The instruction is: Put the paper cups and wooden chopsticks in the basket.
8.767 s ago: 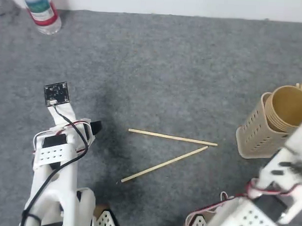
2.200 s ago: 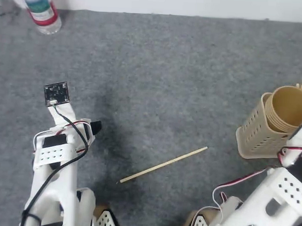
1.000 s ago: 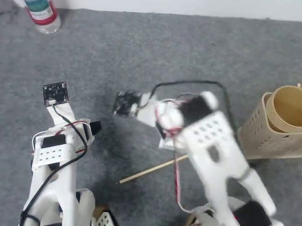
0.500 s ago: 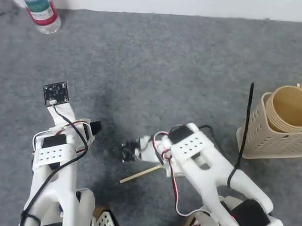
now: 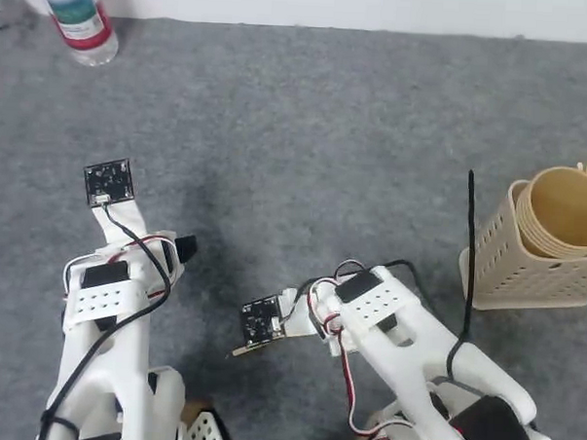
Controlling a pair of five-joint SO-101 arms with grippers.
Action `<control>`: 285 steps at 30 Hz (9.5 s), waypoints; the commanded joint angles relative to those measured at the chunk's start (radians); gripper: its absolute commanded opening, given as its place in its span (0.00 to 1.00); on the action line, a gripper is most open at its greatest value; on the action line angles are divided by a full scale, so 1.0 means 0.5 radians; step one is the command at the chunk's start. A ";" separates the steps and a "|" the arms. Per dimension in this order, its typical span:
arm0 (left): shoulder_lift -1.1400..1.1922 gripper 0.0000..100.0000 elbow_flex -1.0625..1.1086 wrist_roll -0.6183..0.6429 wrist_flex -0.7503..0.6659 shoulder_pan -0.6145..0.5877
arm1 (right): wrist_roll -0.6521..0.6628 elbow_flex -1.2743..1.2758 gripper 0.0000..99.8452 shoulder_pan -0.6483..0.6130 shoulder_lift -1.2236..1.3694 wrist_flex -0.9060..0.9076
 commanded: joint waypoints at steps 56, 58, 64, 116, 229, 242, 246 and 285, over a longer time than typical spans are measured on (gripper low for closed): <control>-0.018 0.30 -0.017 0.015 0.012 0.009 | -2.209 0.061 0.01 2.708 -2.015 -1.659; -0.018 0.30 -0.017 0.015 0.012 0.009 | -2.240 -0.028 0.01 2.742 -1.778 -1.668; -0.018 0.30 -0.020 0.018 0.009 0.012 | -2.265 -0.270 0.01 2.782 -1.192 -1.662; -0.018 0.30 -0.023 0.018 0.009 0.012 | -1.602 -2.145 0.19 1.788 -0.072 1.266; -0.018 0.30 -0.017 0.025 -0.025 0.015 | -2.013 -3.511 0.01 1.278 -0.038 1.791; -0.018 0.30 -0.078 0.025 0.068 0.012 | -1.629 -2.599 0.01 1.287 -0.011 1.803; -0.018 0.30 -0.091 0.025 0.068 0.012 | -1.642 -2.713 0.01 1.447 0.097 1.803; -2.256 0.02 -0.041 -0.175 0.844 0.328 | -2.599 -1.080 0.01 1.514 -1.496 1.125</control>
